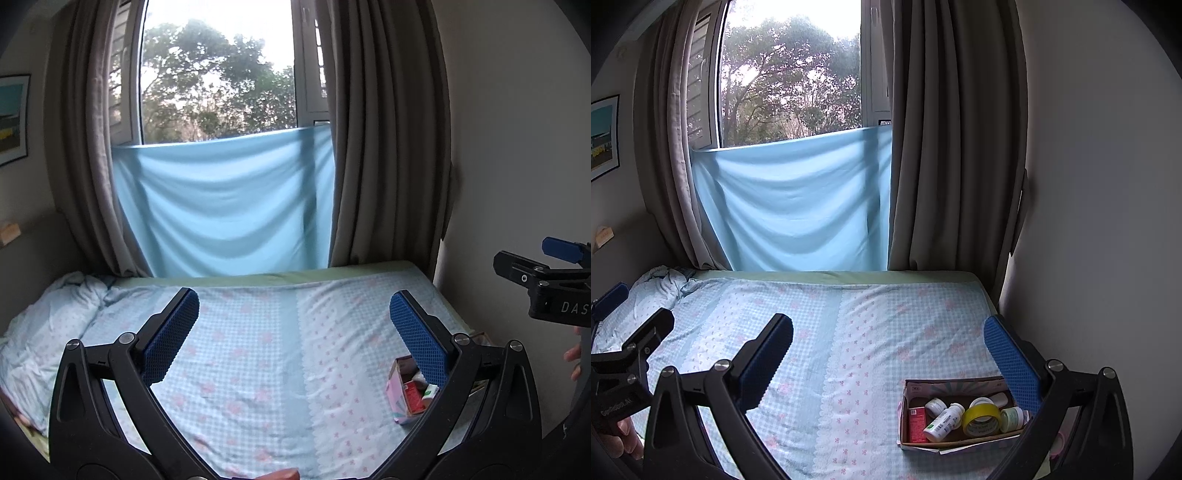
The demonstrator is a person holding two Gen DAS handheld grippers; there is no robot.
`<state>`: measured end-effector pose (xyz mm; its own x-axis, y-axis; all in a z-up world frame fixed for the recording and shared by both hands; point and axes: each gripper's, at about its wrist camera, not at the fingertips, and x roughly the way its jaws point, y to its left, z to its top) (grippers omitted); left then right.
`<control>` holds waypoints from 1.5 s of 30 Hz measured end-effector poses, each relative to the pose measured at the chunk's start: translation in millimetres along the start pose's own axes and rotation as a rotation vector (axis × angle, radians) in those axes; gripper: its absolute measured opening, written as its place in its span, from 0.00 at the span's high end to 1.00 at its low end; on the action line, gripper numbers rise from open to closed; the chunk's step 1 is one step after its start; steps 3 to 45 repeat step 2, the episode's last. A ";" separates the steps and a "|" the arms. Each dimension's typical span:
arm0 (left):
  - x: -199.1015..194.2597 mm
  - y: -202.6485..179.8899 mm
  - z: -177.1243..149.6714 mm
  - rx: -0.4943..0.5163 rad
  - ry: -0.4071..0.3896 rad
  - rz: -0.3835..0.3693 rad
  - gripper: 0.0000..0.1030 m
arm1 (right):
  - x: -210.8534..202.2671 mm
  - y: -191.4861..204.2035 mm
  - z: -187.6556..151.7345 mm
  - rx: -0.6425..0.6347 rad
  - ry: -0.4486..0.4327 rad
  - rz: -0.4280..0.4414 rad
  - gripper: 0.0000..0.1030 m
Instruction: Organize rigid objects
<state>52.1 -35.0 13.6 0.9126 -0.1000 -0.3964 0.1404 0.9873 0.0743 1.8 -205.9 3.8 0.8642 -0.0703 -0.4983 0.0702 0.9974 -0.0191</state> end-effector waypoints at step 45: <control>1.0 0.9 0.0 -0.004 -0.003 0.004 0.00 | 0.9 1.6 0.5 -0.003 0.000 -0.005 0.00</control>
